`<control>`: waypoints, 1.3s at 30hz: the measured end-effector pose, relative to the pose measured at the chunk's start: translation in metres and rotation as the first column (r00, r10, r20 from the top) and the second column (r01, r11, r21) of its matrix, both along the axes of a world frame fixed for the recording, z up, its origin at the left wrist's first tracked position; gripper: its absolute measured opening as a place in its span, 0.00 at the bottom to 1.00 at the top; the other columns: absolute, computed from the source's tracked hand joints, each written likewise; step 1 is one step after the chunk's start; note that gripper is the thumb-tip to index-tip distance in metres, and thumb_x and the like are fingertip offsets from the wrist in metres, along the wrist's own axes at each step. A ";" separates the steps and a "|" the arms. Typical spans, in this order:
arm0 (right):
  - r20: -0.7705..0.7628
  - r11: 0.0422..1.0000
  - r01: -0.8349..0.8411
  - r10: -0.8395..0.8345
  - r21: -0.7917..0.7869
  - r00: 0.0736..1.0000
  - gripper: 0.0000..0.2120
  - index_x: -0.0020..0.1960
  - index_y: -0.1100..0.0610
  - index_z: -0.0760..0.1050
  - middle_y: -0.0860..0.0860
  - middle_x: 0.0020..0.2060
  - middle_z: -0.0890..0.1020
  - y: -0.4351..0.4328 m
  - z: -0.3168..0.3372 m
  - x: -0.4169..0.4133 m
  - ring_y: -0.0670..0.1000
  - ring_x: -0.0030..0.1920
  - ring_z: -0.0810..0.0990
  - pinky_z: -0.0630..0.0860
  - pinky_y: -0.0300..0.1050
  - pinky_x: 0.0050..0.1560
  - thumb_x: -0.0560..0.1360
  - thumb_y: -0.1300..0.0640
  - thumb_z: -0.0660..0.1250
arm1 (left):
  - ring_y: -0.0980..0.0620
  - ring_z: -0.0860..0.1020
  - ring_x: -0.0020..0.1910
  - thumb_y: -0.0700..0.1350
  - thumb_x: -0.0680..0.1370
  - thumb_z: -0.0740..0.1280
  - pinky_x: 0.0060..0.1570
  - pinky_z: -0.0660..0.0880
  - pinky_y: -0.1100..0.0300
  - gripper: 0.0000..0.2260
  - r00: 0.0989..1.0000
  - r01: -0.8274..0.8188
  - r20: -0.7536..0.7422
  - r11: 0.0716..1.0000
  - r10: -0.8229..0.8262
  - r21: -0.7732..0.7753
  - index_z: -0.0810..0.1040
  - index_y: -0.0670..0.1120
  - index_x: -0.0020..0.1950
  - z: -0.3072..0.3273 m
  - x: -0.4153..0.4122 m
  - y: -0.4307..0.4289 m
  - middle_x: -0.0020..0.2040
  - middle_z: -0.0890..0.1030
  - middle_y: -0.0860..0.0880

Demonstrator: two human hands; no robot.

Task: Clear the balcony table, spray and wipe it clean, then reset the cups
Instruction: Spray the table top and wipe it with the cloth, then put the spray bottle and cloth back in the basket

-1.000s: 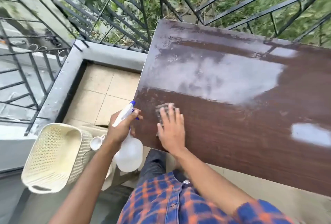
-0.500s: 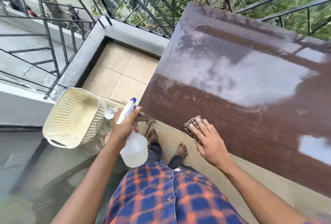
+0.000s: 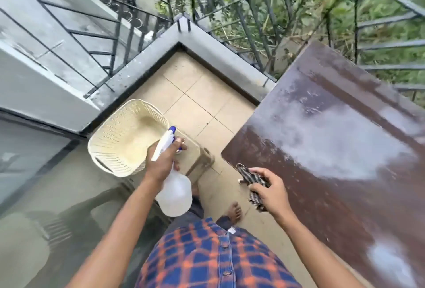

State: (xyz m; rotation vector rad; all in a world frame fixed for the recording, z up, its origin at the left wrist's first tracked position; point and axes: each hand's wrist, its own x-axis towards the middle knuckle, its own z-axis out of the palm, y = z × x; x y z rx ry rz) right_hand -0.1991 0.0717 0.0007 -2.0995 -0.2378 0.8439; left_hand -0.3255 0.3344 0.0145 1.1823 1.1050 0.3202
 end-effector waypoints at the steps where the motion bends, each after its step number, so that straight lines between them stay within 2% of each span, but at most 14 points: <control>1: -0.074 0.999 -0.022 0.024 0.025 0.997 0.17 0.50 0.48 0.83 0.44 0.40 0.85 0.033 0.005 -0.001 0.40 0.35 0.79 0.75 0.34 0.36 0.68 0.68 0.71 | 0.51 0.72 0.24 0.44 0.80 0.70 0.27 0.69 0.60 0.08 0.997 -0.081 -0.003 0.997 0.081 -0.009 0.83 0.40 0.49 0.000 -0.006 0.015 0.39 0.85 0.47; 4: -0.239 0.987 -0.148 0.158 0.062 0.958 0.16 0.55 0.56 0.81 0.49 0.38 0.82 0.129 0.007 0.001 0.42 0.26 0.78 0.73 0.35 0.24 0.73 0.72 0.69 | 0.52 0.72 0.22 0.43 0.80 0.70 0.26 0.70 0.62 0.06 0.939 -0.339 -0.055 0.941 0.339 0.020 0.83 0.41 0.51 -0.003 -0.020 0.061 0.43 0.86 0.45; 6: -0.261 0.957 -0.284 0.291 0.066 0.920 0.16 0.56 0.56 0.81 0.52 0.39 0.83 0.191 -0.002 0.001 0.44 0.28 0.79 0.74 0.37 0.26 0.73 0.71 0.69 | 0.52 0.71 0.21 0.44 0.80 0.69 0.26 0.70 0.63 0.06 0.877 -0.478 -0.034 0.876 0.480 0.058 0.82 0.42 0.52 -0.004 -0.030 0.090 0.45 0.85 0.44; 10: -0.253 0.857 -0.515 0.499 0.003 0.829 0.15 0.53 0.50 0.82 0.54 0.36 0.84 0.297 -0.032 -0.004 0.51 0.28 0.81 0.76 0.44 0.28 0.71 0.64 0.68 | 0.55 0.75 0.27 0.41 0.79 0.69 0.26 0.71 0.62 0.04 0.739 -0.666 0.011 0.729 0.673 0.157 0.79 0.48 0.45 -0.015 -0.044 0.140 0.39 0.80 0.51; 13: -0.250 0.774 -0.632 0.603 -0.046 0.757 0.13 0.52 0.49 0.80 0.52 0.41 0.85 0.359 -0.057 -0.014 0.49 0.32 0.85 0.78 0.43 0.30 0.72 0.64 0.67 | 0.53 0.76 0.28 0.46 0.77 0.73 0.31 0.75 0.60 0.05 0.656 -0.729 -0.006 0.636 0.755 0.253 0.79 0.47 0.49 -0.039 -0.055 0.167 0.38 0.80 0.57; 15: -0.275 0.720 -0.689 0.648 -0.086 0.711 0.11 0.46 0.47 0.78 0.53 0.42 0.86 0.389 -0.081 -0.019 0.52 0.37 0.87 0.82 0.48 0.35 0.72 0.63 0.67 | 0.61 0.76 0.31 0.50 0.75 0.74 0.38 0.77 0.62 0.12 0.693 -0.661 -0.013 0.642 0.721 0.390 0.76 0.46 0.51 -0.055 -0.059 0.176 0.40 0.79 0.59; 17: -0.253 0.636 -0.759 0.719 -0.135 0.647 0.09 0.43 0.45 0.77 0.54 0.41 0.87 0.412 -0.112 -0.024 0.56 0.38 0.88 0.85 0.56 0.42 0.70 0.60 0.66 | 0.63 0.76 0.32 0.49 0.74 0.75 0.38 0.70 0.72 0.17 0.738 -0.565 -0.049 0.657 0.673 0.500 0.74 0.43 0.55 -0.075 -0.060 0.180 0.40 0.76 0.57; 21: -0.244 0.529 -0.824 0.788 -0.202 0.566 0.11 0.56 0.50 0.77 0.53 0.37 0.86 0.442 -0.161 -0.036 0.54 0.32 0.86 0.82 0.48 0.32 0.76 0.60 0.66 | 0.66 0.76 0.35 0.43 0.75 0.78 0.41 0.69 0.74 0.21 0.785 -0.395 -0.196 0.718 0.588 0.573 0.72 0.37 0.59 -0.129 -0.062 0.187 0.45 0.77 0.41; 25: 0.111 0.357 -0.886 0.934 -0.297 0.339 0.16 0.64 0.51 0.79 0.53 0.57 0.84 0.458 -0.209 -0.042 0.56 0.55 0.84 0.79 0.47 0.55 0.76 0.56 0.69 | 0.45 0.80 0.43 0.48 0.77 0.75 0.52 0.76 0.52 0.20 0.853 -0.264 -0.228 0.764 0.470 0.589 0.68 0.48 0.62 -0.187 -0.075 0.195 0.55 0.71 0.47; 28: 0.181 0.269 -0.898 0.959 -0.349 0.216 0.19 0.67 0.54 0.77 0.55 0.67 0.78 0.459 -0.242 -0.042 0.59 0.71 0.73 0.70 0.52 0.71 0.76 0.53 0.69 | 0.45 0.81 0.47 0.50 0.77 0.74 0.56 0.73 0.64 0.21 0.893 -0.173 -0.230 0.768 0.386 0.617 0.69 0.47 0.65 -0.209 -0.083 0.195 0.59 0.71 0.47; 31: 0.108 0.142 -0.871 0.989 -0.471 0.103 0.23 0.70 0.53 0.73 0.54 0.76 0.67 0.456 -0.257 -0.042 0.59 0.79 0.59 0.64 0.57 0.76 0.76 0.52 0.67 | 0.47 0.80 0.49 0.49 0.76 0.76 0.56 0.69 0.73 0.28 0.896 -0.134 -0.269 0.792 0.354 0.596 0.69 0.41 0.70 -0.217 -0.088 0.189 0.63 0.71 0.45; 33: 0.055 0.094 -0.869 0.996 -0.485 0.077 0.24 0.70 0.52 0.73 0.53 0.77 0.65 0.454 -0.255 -0.045 0.60 0.78 0.59 0.66 0.57 0.75 0.75 0.51 0.66 | 0.46 0.80 0.56 0.49 0.75 0.77 0.60 0.73 0.65 0.32 0.901 -0.112 -0.278 0.798 0.333 0.592 0.66 0.45 0.74 -0.220 -0.095 0.182 0.66 0.70 0.47; 36: -0.002 0.087 -0.884 0.995 -0.460 0.099 0.22 0.69 0.54 0.75 0.55 0.71 0.73 0.457 -0.236 -0.045 0.60 0.68 0.73 0.73 0.54 0.69 0.75 0.52 0.66 | 0.47 0.74 0.66 0.45 0.74 0.77 0.68 0.71 0.58 0.37 0.892 -0.053 -0.338 0.814 0.299 0.579 0.63 0.45 0.78 -0.219 -0.102 0.172 0.69 0.69 0.47; 39: -0.023 0.158 -0.906 0.983 -0.392 0.182 0.19 0.67 0.54 0.77 0.57 0.65 0.78 0.454 -0.207 -0.043 0.58 0.60 0.78 0.76 0.52 0.64 0.77 0.54 0.66 | 0.53 0.76 0.60 0.39 0.72 0.77 0.63 0.72 0.59 0.38 0.855 -0.108 -0.373 0.827 0.361 0.552 0.63 0.46 0.79 -0.208 -0.107 0.163 0.69 0.70 0.49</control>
